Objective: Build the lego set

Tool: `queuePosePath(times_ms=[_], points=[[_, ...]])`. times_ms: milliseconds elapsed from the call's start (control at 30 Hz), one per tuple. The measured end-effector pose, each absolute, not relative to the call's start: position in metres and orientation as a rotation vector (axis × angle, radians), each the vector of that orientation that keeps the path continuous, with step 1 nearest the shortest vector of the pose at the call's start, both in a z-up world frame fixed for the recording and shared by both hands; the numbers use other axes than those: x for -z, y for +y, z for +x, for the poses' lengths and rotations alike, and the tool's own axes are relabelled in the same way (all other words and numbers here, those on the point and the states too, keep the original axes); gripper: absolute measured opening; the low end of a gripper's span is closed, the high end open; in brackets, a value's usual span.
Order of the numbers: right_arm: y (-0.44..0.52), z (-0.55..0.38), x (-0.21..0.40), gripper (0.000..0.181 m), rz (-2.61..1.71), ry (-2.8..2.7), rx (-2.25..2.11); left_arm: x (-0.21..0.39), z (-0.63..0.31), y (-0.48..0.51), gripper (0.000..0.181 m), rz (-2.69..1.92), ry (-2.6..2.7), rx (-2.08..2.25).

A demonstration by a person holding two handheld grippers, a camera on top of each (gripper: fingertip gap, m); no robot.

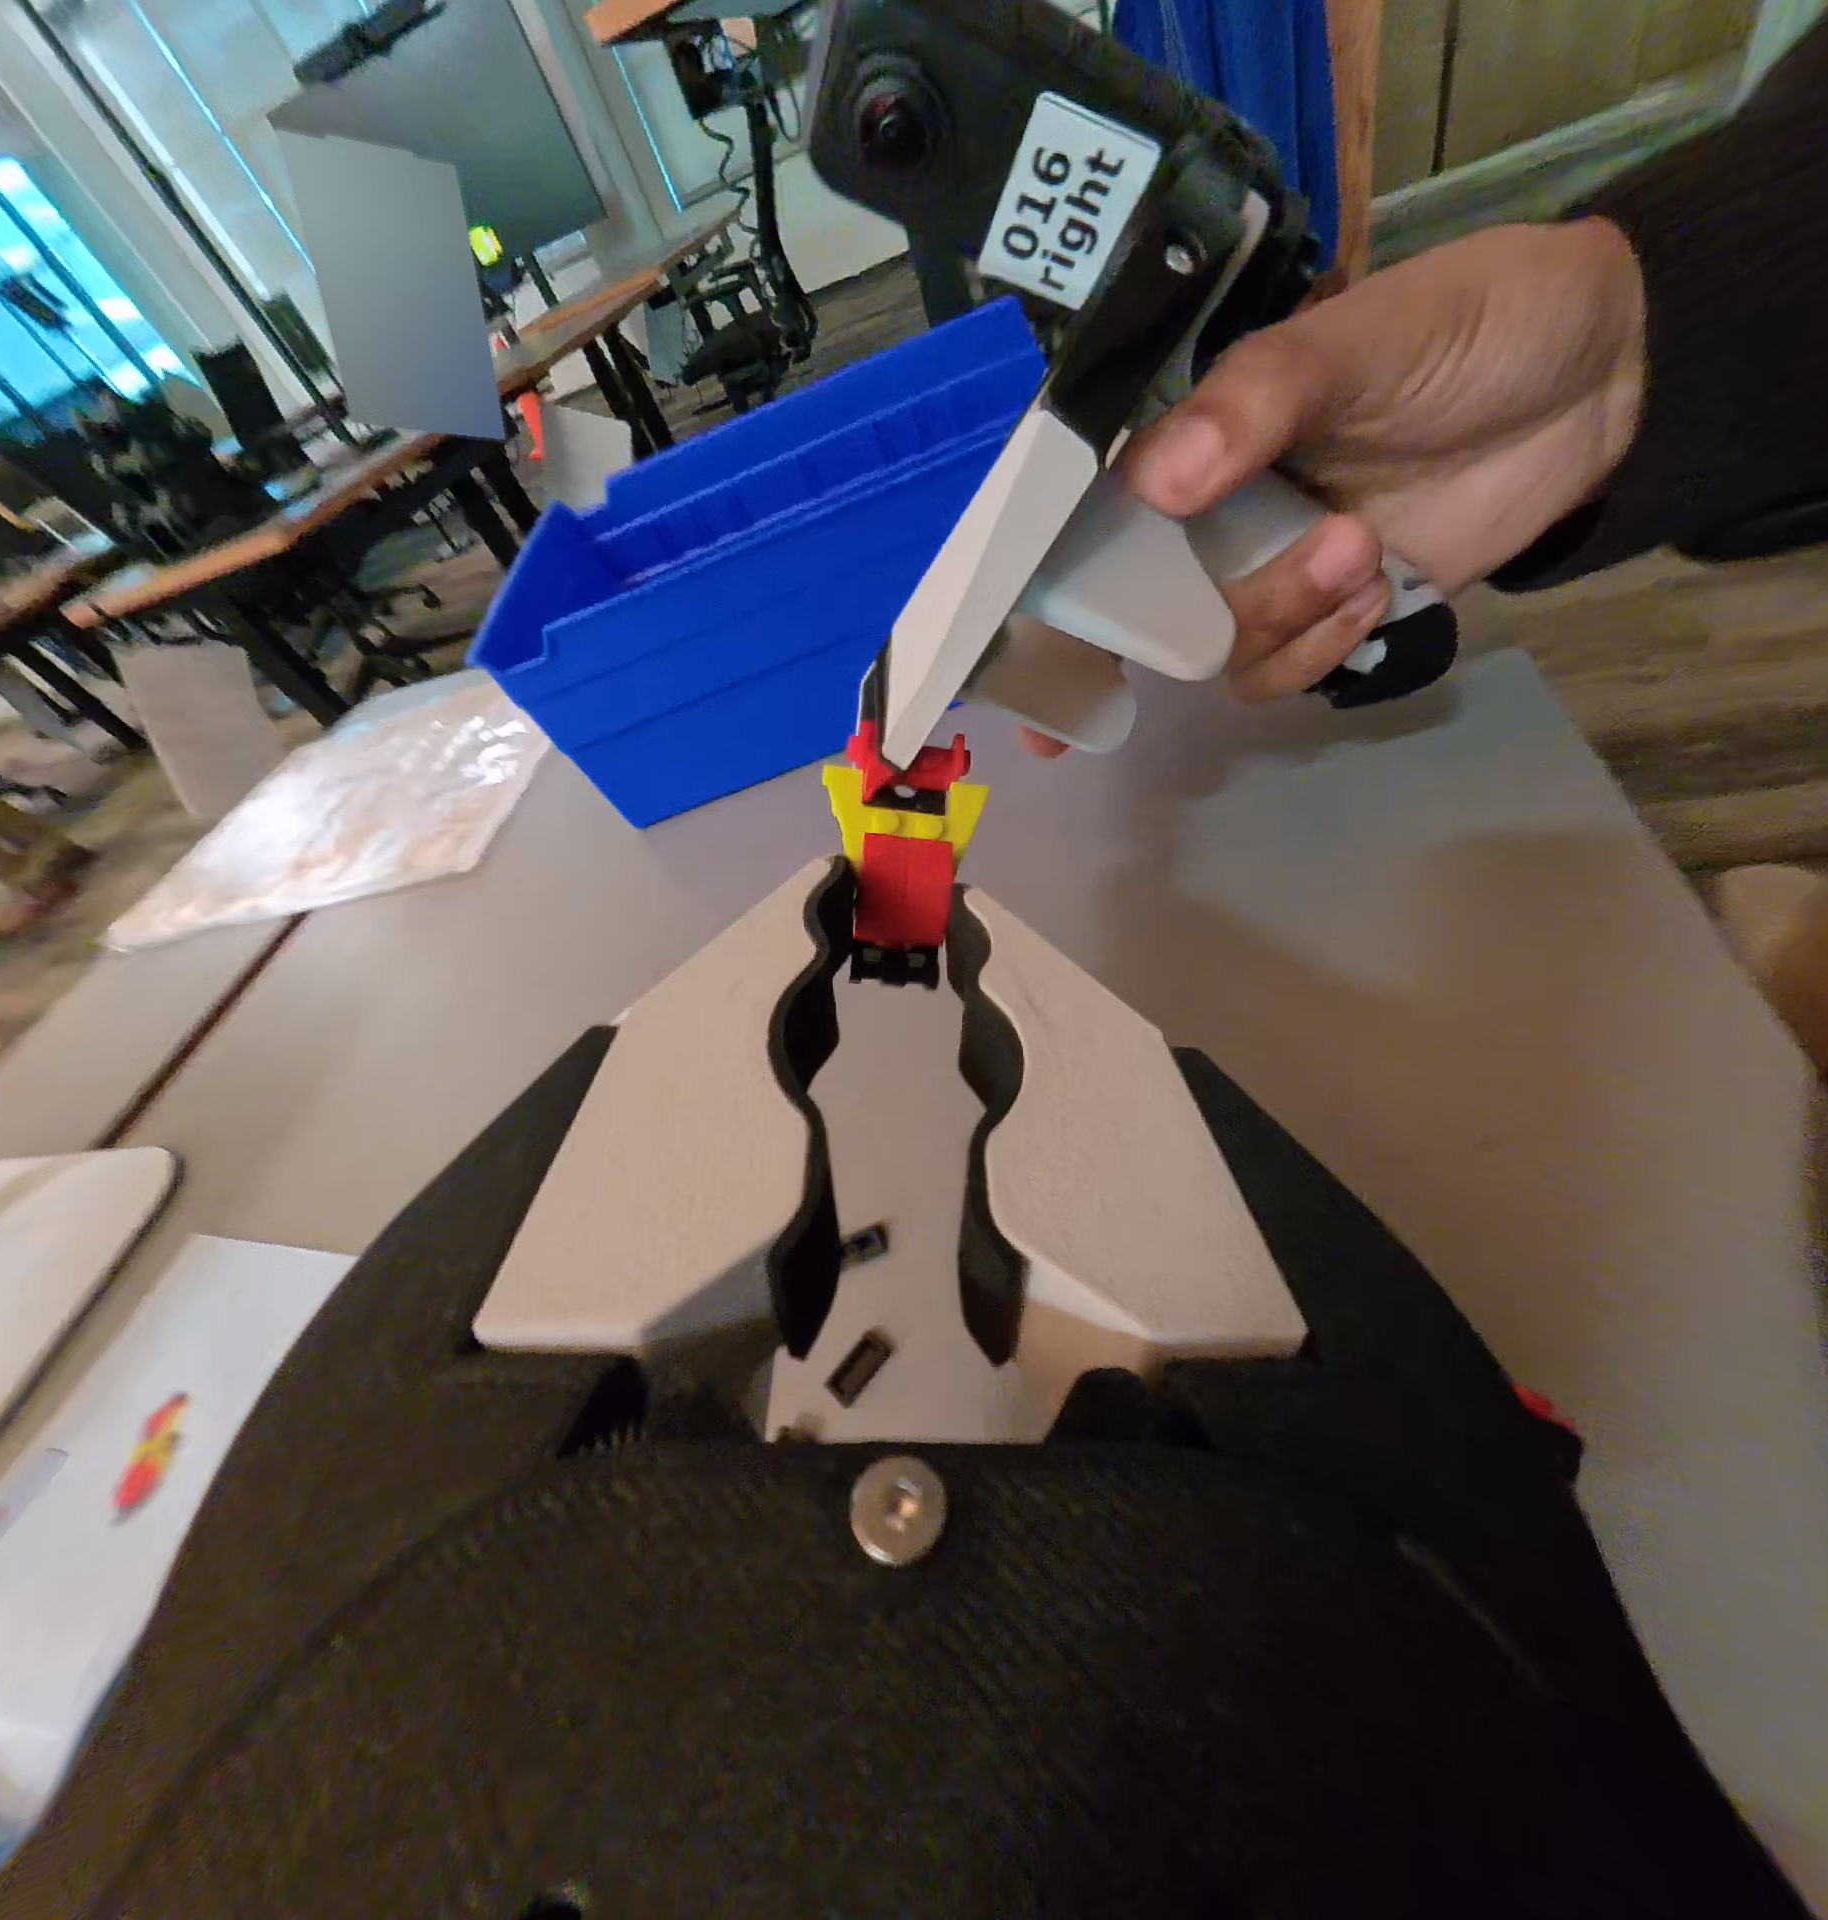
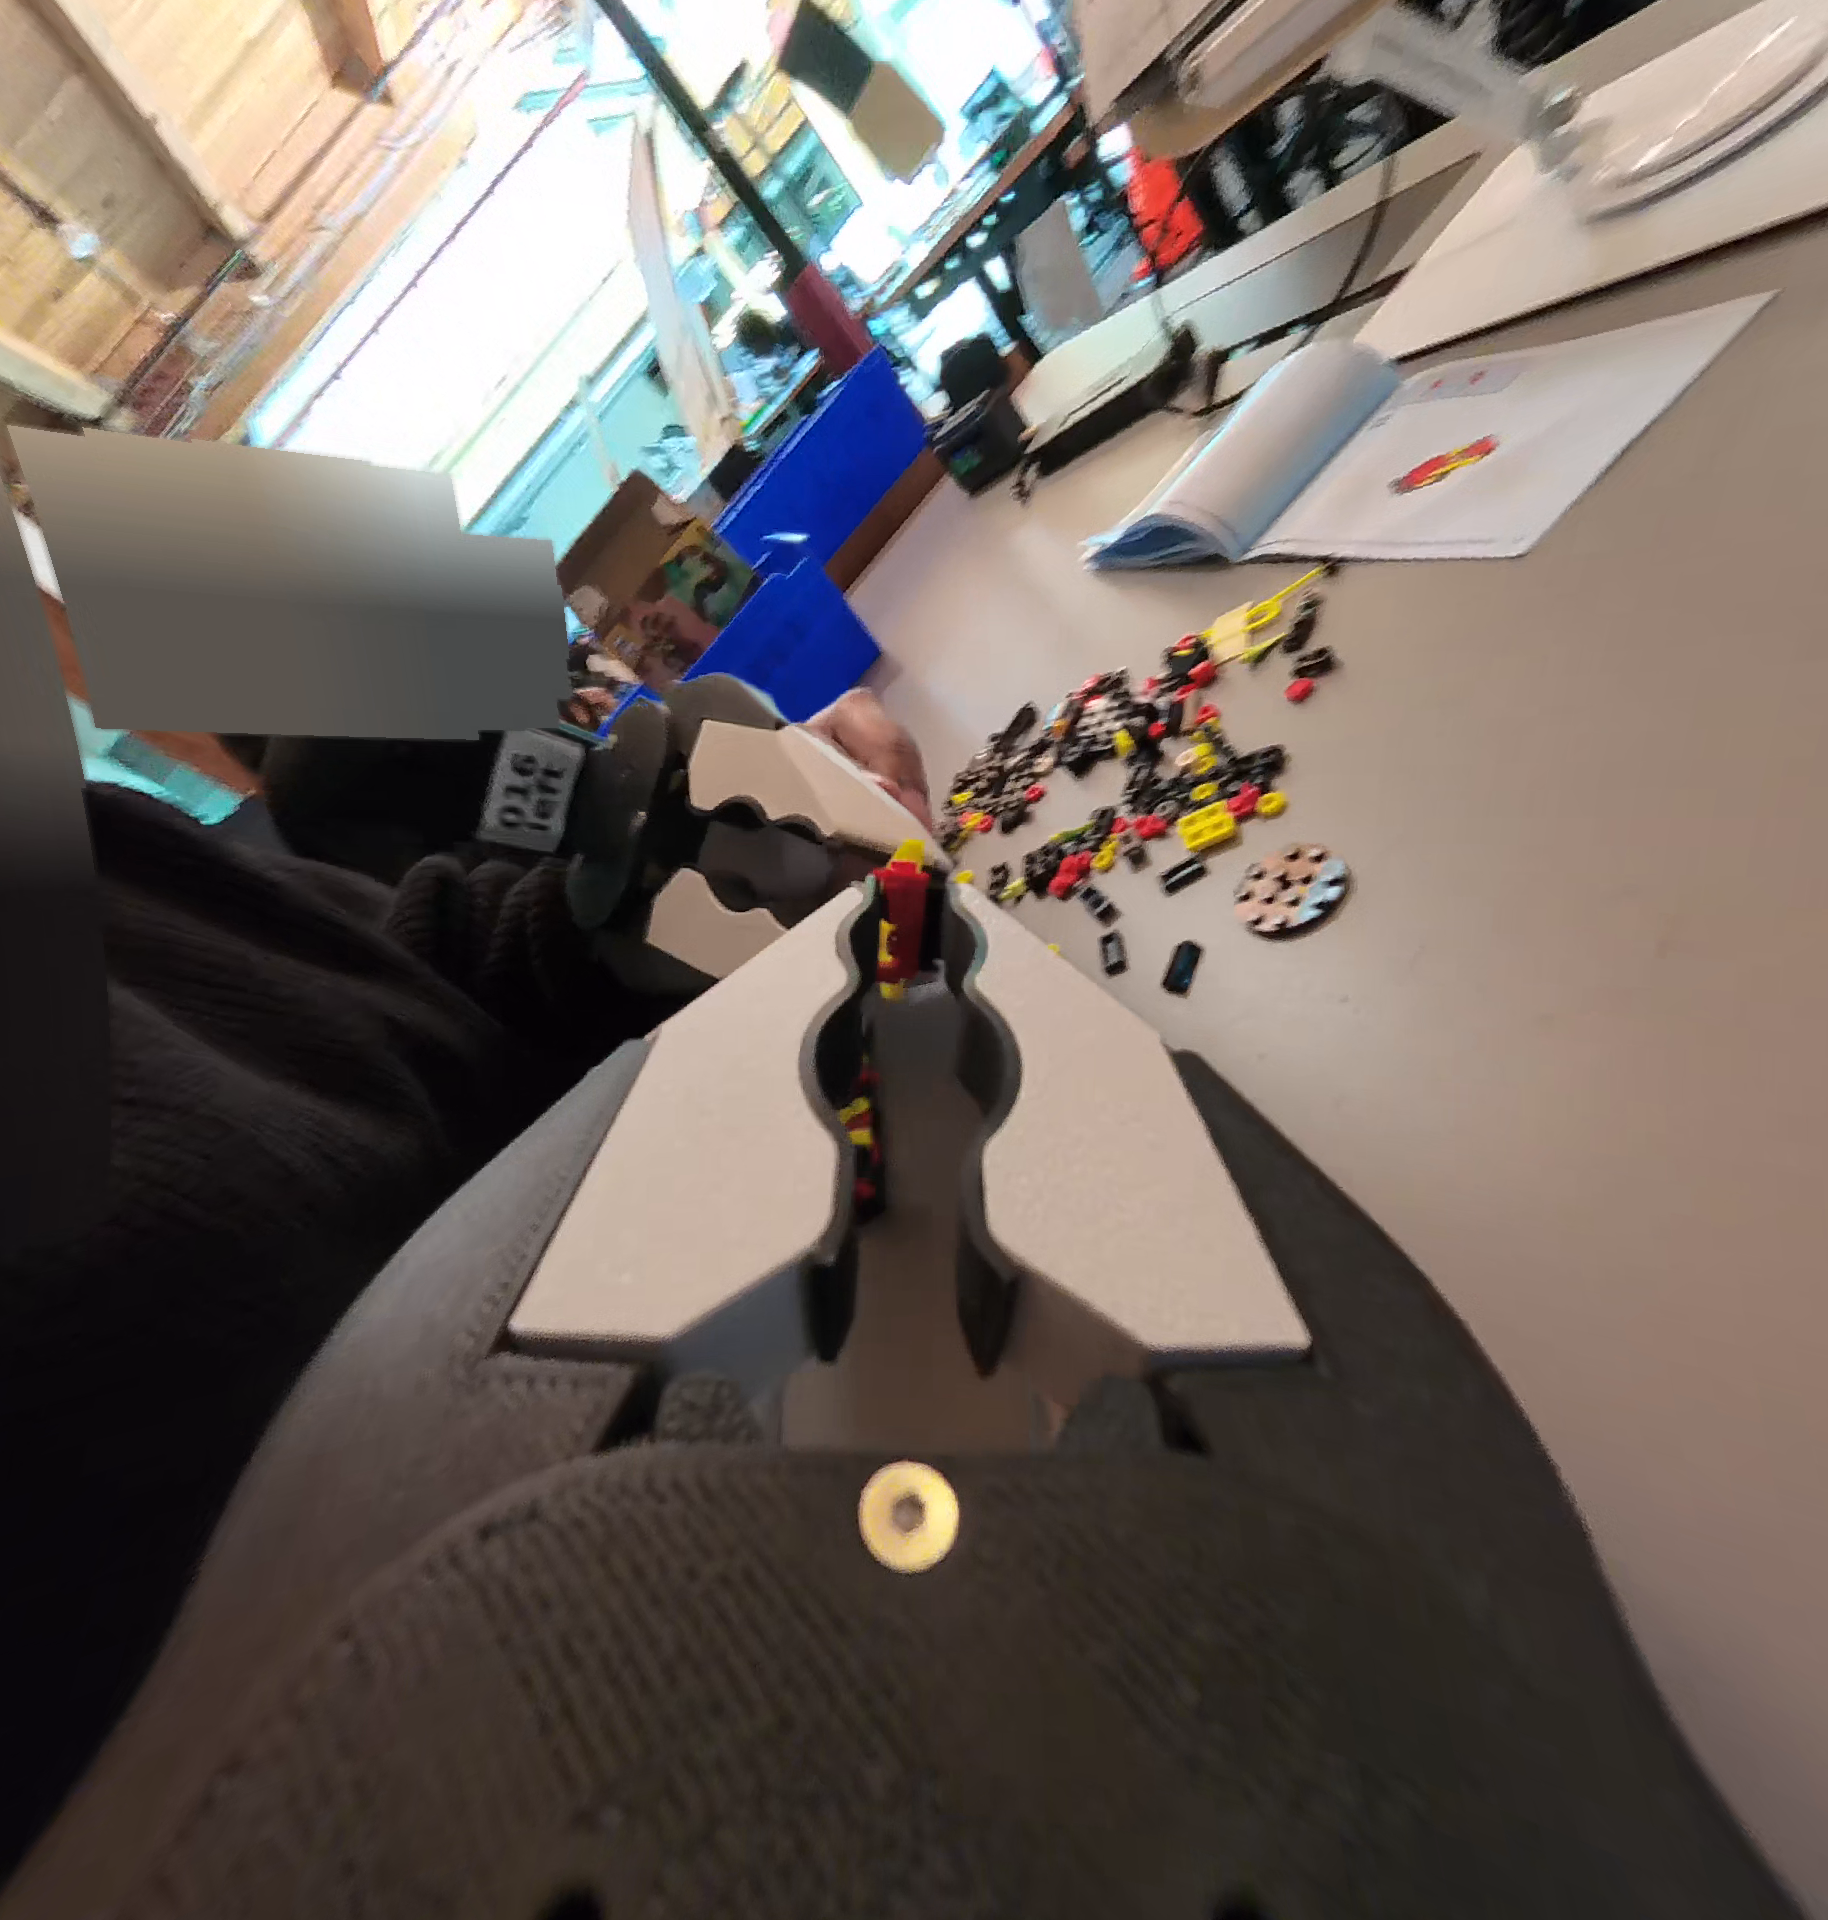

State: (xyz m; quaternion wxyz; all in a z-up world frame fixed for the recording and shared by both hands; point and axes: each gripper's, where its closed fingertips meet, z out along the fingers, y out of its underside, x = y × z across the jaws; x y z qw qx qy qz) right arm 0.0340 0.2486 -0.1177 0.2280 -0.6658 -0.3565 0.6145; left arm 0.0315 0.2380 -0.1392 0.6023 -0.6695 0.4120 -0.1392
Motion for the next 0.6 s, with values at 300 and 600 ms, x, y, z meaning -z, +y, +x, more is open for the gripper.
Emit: queuePosePath(times_ms=[300, 600], points=[[0.272, 0.055, 0.092, 0.05, -1.59, -0.944, -1.652, 0.123, 0.028, 0.239, 0.014, -1.779, 0.517, 1.082], [0.237, 0.052, 0.085, 0.04, -1.183, -1.33, -1.243, 0.104, 0.033, 0.207, 0.013, -1.711, 0.378, 1.832]])
